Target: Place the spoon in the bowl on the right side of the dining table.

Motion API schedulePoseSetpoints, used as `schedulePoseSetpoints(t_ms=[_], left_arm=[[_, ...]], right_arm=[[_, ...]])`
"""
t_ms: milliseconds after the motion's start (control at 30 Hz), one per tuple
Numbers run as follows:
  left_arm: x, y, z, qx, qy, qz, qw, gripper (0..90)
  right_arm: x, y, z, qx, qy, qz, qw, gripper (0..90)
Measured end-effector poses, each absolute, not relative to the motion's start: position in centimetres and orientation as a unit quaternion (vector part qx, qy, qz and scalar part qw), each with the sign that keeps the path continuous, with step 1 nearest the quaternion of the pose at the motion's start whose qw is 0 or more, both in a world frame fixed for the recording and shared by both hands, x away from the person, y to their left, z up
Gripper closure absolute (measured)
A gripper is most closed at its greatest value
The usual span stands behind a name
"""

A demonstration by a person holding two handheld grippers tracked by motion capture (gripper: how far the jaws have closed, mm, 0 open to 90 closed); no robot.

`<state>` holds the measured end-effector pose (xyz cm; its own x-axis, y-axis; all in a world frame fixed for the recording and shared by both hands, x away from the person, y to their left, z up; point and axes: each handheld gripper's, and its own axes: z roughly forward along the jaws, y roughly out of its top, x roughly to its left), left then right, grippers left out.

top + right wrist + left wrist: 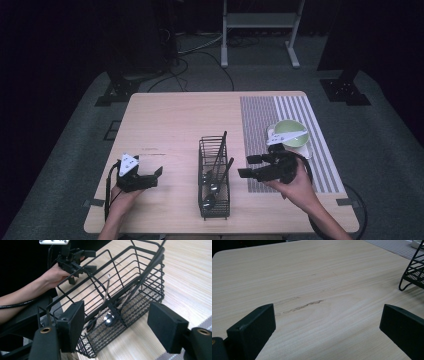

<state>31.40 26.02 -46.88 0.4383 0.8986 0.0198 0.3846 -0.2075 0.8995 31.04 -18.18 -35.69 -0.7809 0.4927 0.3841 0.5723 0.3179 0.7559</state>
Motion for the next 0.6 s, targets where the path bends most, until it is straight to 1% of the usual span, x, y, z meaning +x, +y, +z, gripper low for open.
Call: schedulePoseSetpoints(t_ms=[267, 400, 500, 533, 600], left_arm=[[31.4, 26.0, -46.9, 0.721, 0.444, 0.288, 0.446, 0.0], [31.4, 26.0, -46.9, 0.724, 0.442, 0.290, 0.444, 0.0], [31.4, 25.9, -46.9, 0.724, 0.442, 0.290, 0.443, 0.0], [31.4, 25.9, -46.9, 0.724, 0.442, 0.290, 0.443, 0.0], [31.4, 26.0, -46.9, 0.724, 0.441, 0.291, 0.443, 0.0]], right_arm=[[31.5, -17.4, -35.4, -0.321, -0.812, -0.485, 0.047, 31.4], [32.1, -17.1, -35.2, -0.321, -0.810, -0.487, 0.057, 33.3], [32.3, -16.7, -35.4, -0.320, -0.813, -0.483, 0.063, 37.0], [32.3, -16.7, -35.4, -0.320, -0.813, -0.483, 0.063, 37.0], [32.4, -16.4, -35.4, -0.318, -0.815, -0.481, 0.067, 41.9]])
